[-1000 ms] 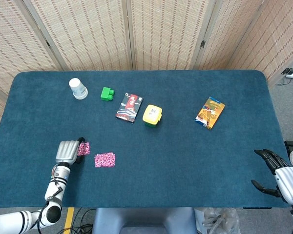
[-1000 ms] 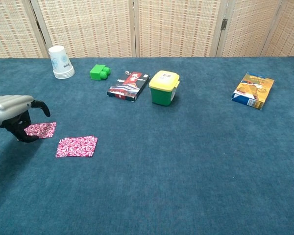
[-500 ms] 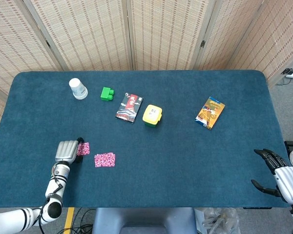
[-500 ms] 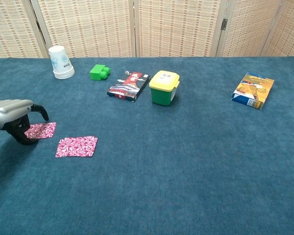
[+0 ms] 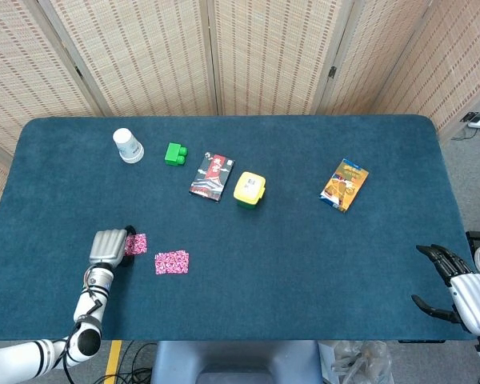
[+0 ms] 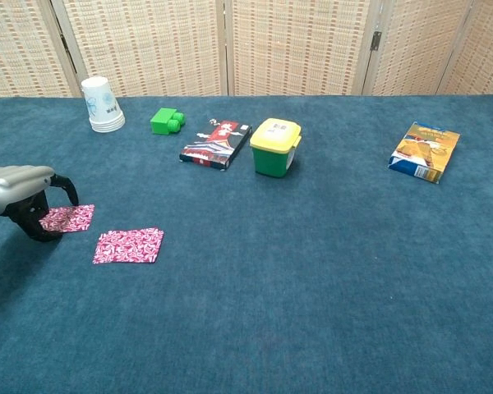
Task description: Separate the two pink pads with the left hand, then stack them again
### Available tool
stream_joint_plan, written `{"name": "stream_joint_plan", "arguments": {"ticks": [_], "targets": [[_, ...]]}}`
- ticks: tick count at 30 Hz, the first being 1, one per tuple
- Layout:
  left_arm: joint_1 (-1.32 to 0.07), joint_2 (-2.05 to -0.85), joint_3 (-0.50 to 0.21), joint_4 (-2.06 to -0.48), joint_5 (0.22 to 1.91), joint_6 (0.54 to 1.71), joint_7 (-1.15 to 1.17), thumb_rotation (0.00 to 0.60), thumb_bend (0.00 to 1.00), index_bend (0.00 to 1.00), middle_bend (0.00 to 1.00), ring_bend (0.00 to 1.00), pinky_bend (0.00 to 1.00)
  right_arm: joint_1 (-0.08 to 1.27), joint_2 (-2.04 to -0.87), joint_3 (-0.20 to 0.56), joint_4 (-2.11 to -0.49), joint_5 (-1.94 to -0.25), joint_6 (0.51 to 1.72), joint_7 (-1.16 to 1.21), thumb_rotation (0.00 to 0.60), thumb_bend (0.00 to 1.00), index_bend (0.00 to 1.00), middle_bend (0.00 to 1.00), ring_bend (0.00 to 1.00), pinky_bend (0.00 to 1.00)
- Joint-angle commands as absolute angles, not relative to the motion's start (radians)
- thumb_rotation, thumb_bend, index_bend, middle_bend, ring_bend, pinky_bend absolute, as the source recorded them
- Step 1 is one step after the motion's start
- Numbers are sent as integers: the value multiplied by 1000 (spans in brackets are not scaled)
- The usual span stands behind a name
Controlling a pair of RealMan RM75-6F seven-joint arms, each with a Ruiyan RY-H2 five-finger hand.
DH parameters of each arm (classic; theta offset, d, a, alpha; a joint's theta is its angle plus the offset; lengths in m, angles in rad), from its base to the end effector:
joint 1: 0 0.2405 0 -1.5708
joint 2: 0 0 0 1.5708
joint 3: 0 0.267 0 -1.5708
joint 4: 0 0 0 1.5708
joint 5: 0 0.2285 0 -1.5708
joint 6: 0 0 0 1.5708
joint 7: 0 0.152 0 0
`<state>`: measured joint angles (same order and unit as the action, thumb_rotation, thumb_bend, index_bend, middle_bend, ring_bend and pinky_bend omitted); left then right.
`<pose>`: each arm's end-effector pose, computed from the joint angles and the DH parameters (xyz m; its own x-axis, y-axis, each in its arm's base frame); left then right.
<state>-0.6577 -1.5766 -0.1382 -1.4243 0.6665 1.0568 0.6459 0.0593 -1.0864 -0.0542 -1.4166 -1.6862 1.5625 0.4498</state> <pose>-0.2530 0.3474 -0.0327 0.5028 0.3894 0.7717 0.8325 0.0222 -0.5536 -0.3540 -0.1596 0.1630 0.1947 -0.0978 0.9760 -0.9734 -0.1421 0.1799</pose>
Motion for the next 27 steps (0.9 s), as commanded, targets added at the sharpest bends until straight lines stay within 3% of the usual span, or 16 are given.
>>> {"name": "stream_joint_plan", "arguments": {"ticks": [1, 17, 27], "targets": [[-658, -1578, -137, -1422, 665, 1055, 647, 600, 334, 325, 970, 952, 1000, 59, -1087, -54, -1416, -1686, 1562, 450, 600, 277, 97, 190, 104, 164], [-658, -1584, -140, -1412, 685, 1053, 627, 600, 359, 408, 970, 952, 1000, 59, -1090, -53, -1411, -1680, 1558, 453, 600, 277, 97, 190, 106, 165], [-656, -1561, -151, -1461, 704, 1078, 622, 600, 360, 403, 970, 952, 1000, 62, -1092, -52, -1405, -1680, 1554, 457, 600, 277, 97, 190, 106, 165]]}}
